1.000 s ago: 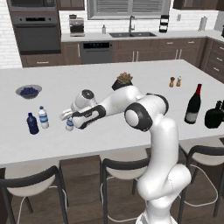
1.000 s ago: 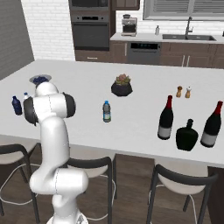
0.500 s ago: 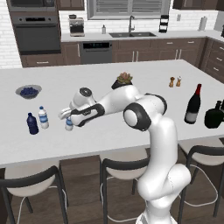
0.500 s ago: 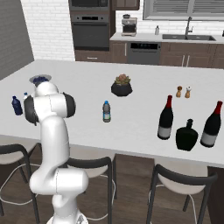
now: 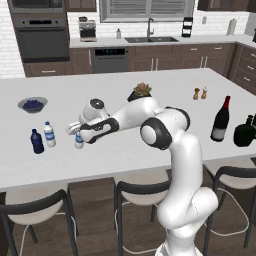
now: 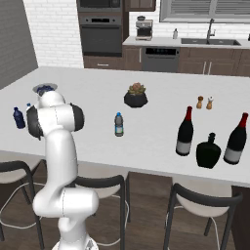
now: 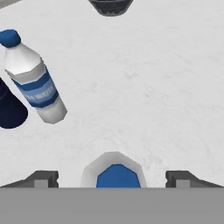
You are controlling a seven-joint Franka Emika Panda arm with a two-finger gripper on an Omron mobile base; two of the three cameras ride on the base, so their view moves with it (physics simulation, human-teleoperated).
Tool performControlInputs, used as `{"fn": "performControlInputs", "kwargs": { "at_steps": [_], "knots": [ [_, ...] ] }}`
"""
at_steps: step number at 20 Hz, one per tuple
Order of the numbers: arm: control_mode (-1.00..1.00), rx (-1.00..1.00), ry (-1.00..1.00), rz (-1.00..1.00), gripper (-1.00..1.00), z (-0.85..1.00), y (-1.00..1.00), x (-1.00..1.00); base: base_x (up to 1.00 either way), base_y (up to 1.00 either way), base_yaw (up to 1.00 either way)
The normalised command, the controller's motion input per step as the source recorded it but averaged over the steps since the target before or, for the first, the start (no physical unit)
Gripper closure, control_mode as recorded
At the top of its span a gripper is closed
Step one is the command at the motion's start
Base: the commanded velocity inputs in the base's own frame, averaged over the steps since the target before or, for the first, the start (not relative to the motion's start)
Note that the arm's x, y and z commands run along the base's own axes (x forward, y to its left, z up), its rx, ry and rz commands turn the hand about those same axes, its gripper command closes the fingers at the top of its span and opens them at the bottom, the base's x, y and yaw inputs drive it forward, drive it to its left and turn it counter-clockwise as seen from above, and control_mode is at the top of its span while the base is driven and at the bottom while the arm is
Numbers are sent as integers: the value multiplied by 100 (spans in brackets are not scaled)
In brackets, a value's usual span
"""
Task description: Move the plastic bottles in the middle to the plastics group, and the glass bottles in the middle to the glass group.
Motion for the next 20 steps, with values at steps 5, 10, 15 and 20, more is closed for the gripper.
{"fn": "performControlInputs", "kwargs": {
  "at_steps": [5,10,15,20],
  "knots": [
    [-100,0,0,0,-100,4,4,-6,0,0,0],
    [-100,0,4,0,-100,0,21,0,0,0,0],
    [-100,0,0,0,-100,6,6,-5,0,0,0],
    [-100,0,1,-1,-100,26,-24,-51,0,0,0]
  ]
}}
